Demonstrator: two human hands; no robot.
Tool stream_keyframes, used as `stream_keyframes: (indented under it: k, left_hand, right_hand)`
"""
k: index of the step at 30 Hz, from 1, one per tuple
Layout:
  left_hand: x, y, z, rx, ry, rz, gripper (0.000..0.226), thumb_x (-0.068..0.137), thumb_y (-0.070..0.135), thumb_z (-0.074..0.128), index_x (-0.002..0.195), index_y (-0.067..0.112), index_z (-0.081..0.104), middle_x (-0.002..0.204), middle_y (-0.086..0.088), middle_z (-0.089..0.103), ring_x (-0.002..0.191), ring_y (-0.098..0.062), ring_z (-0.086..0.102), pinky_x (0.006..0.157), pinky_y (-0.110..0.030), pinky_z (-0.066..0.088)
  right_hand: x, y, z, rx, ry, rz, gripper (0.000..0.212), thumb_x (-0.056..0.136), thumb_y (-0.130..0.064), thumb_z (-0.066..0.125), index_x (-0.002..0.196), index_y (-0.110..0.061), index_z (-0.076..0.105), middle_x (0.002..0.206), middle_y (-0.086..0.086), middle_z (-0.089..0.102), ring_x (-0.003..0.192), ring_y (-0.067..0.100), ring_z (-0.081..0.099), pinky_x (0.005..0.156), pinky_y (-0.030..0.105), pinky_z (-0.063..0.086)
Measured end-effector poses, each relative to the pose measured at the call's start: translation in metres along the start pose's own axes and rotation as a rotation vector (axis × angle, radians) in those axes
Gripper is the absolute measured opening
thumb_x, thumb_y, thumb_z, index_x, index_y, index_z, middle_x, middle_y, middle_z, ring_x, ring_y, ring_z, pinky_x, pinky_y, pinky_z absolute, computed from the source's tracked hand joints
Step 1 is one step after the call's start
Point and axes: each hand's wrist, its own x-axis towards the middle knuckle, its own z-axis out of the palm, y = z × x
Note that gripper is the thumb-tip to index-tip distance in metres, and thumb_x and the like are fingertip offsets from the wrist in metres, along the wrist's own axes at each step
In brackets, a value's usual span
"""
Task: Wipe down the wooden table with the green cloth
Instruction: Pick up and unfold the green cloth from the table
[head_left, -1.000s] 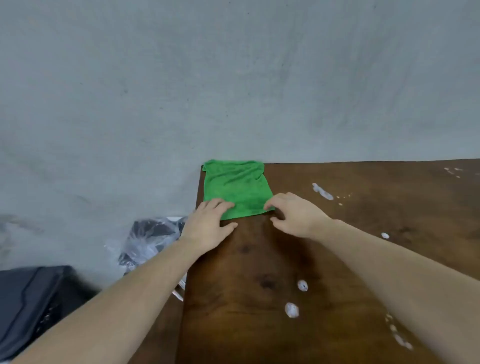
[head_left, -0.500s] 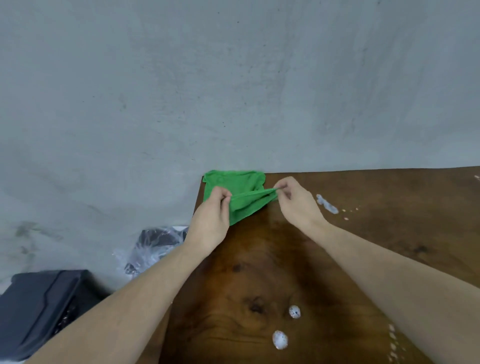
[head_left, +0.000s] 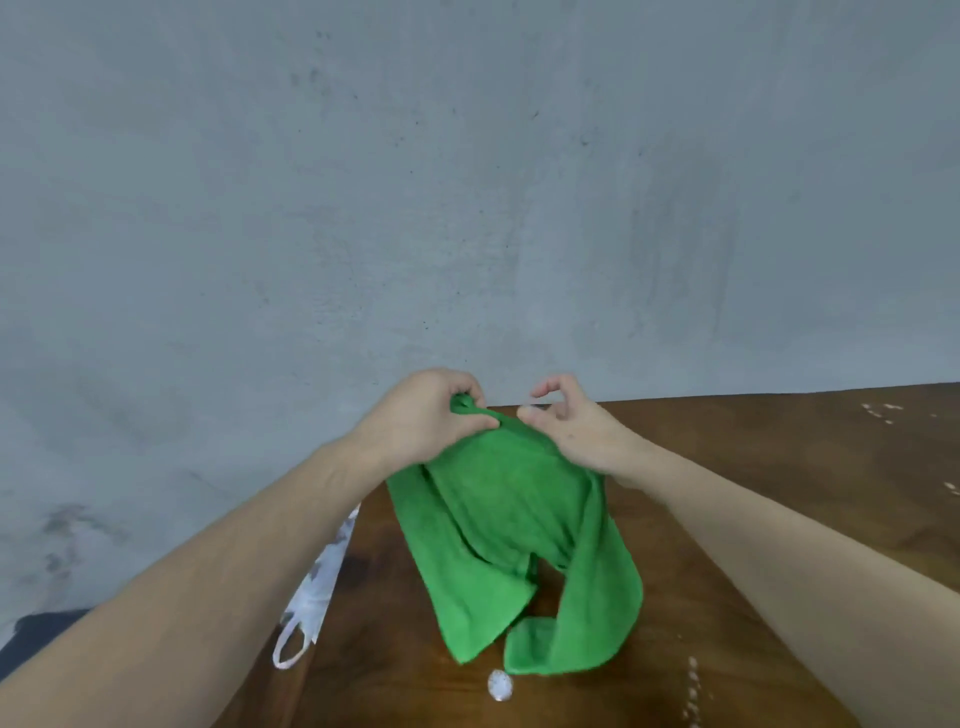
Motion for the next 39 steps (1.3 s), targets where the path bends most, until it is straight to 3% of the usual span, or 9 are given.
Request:
stream_keyframes:
  k: [4,8,11,14,18,22,31,34,39]
  left_hand:
    - [-0.010,0.027,-0.002,0.079,0.082,0.130,0.018,0.087,0.038,0.071,0.089,0.024,0.060,0.078,0.005,0.059,0.074,-0.018,0.054,0.064,-0.030,0.035]
    - [-0.019,0.031,-0.018,0.101,0.168,0.072,0.020,0.090,0.042,0.065,0.092,0.025,0.055,0.061,0.006,0.048,0.057,-0.013,0.045,0.057,-0.034,0.032]
    - [-0.030,0.022,-0.024,0.182,0.032,0.031,0.026,0.088,0.049,0.065,0.089,0.026,0.053,0.064,0.004,0.053,0.061,-0.016,0.051,0.059,-0.035,0.040]
    - [-0.039,0.008,-0.022,0.168,-0.088,-0.064,0.030,0.081,0.057,0.068,0.081,0.028,0.057,0.070,0.003,0.063,0.065,-0.019,0.058,0.061,-0.033,0.045]
    - [-0.044,-0.006,-0.029,-0.324,-0.158,-0.240,0.029,0.080,0.042,0.075,0.087,0.015,0.067,0.081,-0.001,0.074,0.071,-0.017,0.071,0.063,-0.030,0.056]
    - [-0.037,-0.028,-0.026,-0.735,-0.274,-0.418,0.023,0.087,0.024,0.071,0.100,0.008,0.062,0.087,-0.013,0.073,0.067,-0.023,0.067,0.059,-0.031,0.056]
    - [-0.022,-0.126,0.088,-0.326,-0.157,-0.308,0.029,0.091,0.006,0.064,0.087,0.034,0.062,0.100,0.010,0.066,0.101,-0.020,0.062,0.096,-0.033,0.047]
    - [-0.030,-0.148,0.115,-0.388,-0.050,-0.387,0.030,0.092,0.007,0.061,0.087,0.036,0.062,0.101,0.011,0.067,0.103,-0.014,0.062,0.098,-0.034,0.047]
    - [-0.060,-0.156,0.126,-0.262,0.078,-0.357,0.022,0.092,0.008,0.061,0.106,0.025,0.062,0.113,0.004,0.063,0.112,-0.017,0.056,0.100,-0.028,0.038]
  right_hand:
    - [-0.016,0.002,-0.026,-0.301,-0.236,-0.063,0.031,0.081,-0.041,0.082,0.101,-0.030,0.062,0.092,-0.011,0.072,0.082,0.005,0.068,0.072,0.022,0.052]
    - [-0.033,0.038,-0.054,-0.147,-0.316,0.063,0.024,0.086,-0.029,0.078,0.095,-0.009,0.067,0.090,-0.003,0.076,0.083,0.009,0.069,0.078,0.029,0.053]
    - [-0.053,0.049,-0.070,-0.022,-0.283,0.121,0.043,0.088,-0.034,0.075,0.092,0.005,0.057,0.068,-0.009,0.060,0.065,0.005,0.053,0.062,0.017,0.039]
    - [-0.069,0.045,-0.081,0.017,-0.330,0.121,0.048,0.087,-0.044,0.068,0.095,0.002,0.056,0.079,-0.002,0.064,0.072,0.010,0.057,0.064,0.019,0.042]
    - [-0.077,0.033,-0.095,0.023,-0.334,0.126,0.025,0.099,-0.037,0.057,0.110,-0.018,0.070,0.106,0.001,0.075,0.096,0.017,0.072,0.083,0.029,0.054]
    - [-0.060,0.016,-0.103,0.002,-0.319,0.198,0.021,0.099,-0.036,0.059,0.109,-0.021,0.072,0.105,0.001,0.077,0.092,0.018,0.073,0.079,0.030,0.056]
    - [0.022,0.096,-0.051,-0.850,-0.124,0.203,0.023,0.092,-0.036,0.064,0.115,-0.040,0.059,0.127,0.000,0.060,0.119,0.025,0.054,0.099,0.038,0.045]
    - [0.012,0.110,-0.005,-0.779,-0.027,0.007,0.040,0.093,-0.031,0.060,0.132,-0.036,0.058,0.137,-0.002,0.054,0.131,0.024,0.046,0.114,0.047,0.035]
    - [-0.026,0.085,0.090,-0.691,-0.402,-0.312,0.048,0.099,-0.056,0.043,0.146,-0.048,0.041,0.162,-0.017,0.029,0.152,0.011,0.018,0.125,0.046,0.010]
